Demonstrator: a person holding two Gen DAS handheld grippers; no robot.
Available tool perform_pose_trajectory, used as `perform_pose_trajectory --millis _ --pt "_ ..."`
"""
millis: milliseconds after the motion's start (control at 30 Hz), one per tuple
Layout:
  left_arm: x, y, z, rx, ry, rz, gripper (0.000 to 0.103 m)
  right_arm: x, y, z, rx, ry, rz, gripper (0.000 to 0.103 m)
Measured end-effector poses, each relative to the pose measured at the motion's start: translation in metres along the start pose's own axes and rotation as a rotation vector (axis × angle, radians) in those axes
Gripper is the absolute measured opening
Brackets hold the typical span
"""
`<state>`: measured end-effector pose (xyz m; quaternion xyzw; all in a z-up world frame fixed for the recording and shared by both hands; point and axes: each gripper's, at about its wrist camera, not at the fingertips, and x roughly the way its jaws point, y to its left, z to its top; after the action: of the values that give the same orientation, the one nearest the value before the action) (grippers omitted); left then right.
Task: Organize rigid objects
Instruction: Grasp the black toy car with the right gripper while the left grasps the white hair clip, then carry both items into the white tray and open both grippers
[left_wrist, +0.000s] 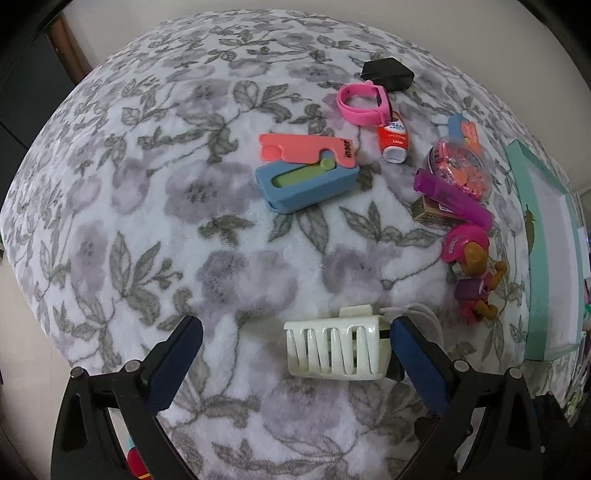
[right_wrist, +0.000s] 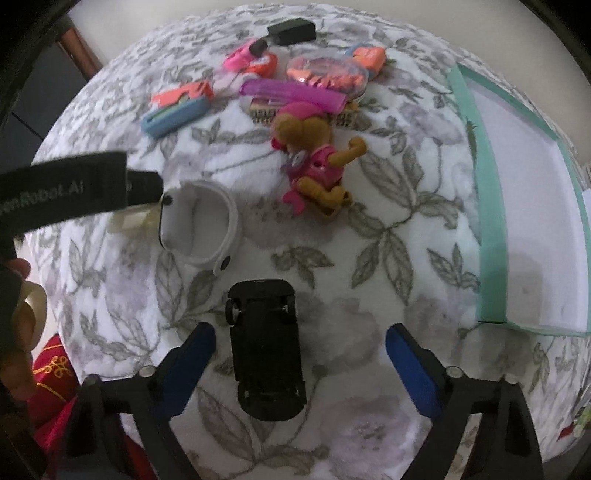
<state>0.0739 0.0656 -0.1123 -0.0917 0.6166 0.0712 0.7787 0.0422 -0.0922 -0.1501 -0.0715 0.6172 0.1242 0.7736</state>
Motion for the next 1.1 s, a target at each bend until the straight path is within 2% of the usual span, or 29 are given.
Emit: perform_pose_trajectory --millis 100,267,300,367,400,533,667,800,1000,1100 --pt "0.000 -0.007 0.002 0.018 -0.013 -0.005 0.094 0.005 0.004 -0.001 -0.015 0.014 -0.013 0.080" --pt "0.001 -0.019 0.002 0.029 -0.021 -0.049 0.079 -0.001 0.004 -0.003 -0.006 -0.002 -0.014 0.056" --pt "0.002 -0.022 0.003 0.028 -0.021 -0.058 0.076 -0.003 0.002 -0.004 -0.003 0.000 -0.016 0.054" --pt "0.004 -0.023 0.006 0.026 -0.019 -0.080 0.069 -0.002 0.002 -0.005 0.007 -0.001 -0.012 0.048" --pt "0.006 -0.024 0.007 0.024 -0.017 -0.108 0.060 -0.003 0.001 -0.003 0.010 0.000 -0.010 0.046" --pt "0.008 -0.026 0.010 0.030 -0.015 -0.121 0.058 -0.006 -0.005 -0.002 0.020 -0.001 -0.002 0.035" --pt "0.011 -0.031 0.018 0.021 -0.010 -0.131 0.058 -0.013 -0.018 0.001 0.026 0.002 0.008 0.035" --pt "0.005 -0.026 0.011 0.010 -0.012 -0.142 0.055 -0.020 -0.023 0.001 0.037 -0.010 0.025 0.035" --pt "-0.020 -0.020 0.012 -0.004 -0.049 -0.148 0.055 -0.047 -0.043 0.007 0.100 -0.072 0.079 0.035" --pt "-0.043 -0.028 0.022 0.002 -0.102 -0.152 0.055 -0.069 -0.058 0.016 0.128 -0.132 0.068 0.035"
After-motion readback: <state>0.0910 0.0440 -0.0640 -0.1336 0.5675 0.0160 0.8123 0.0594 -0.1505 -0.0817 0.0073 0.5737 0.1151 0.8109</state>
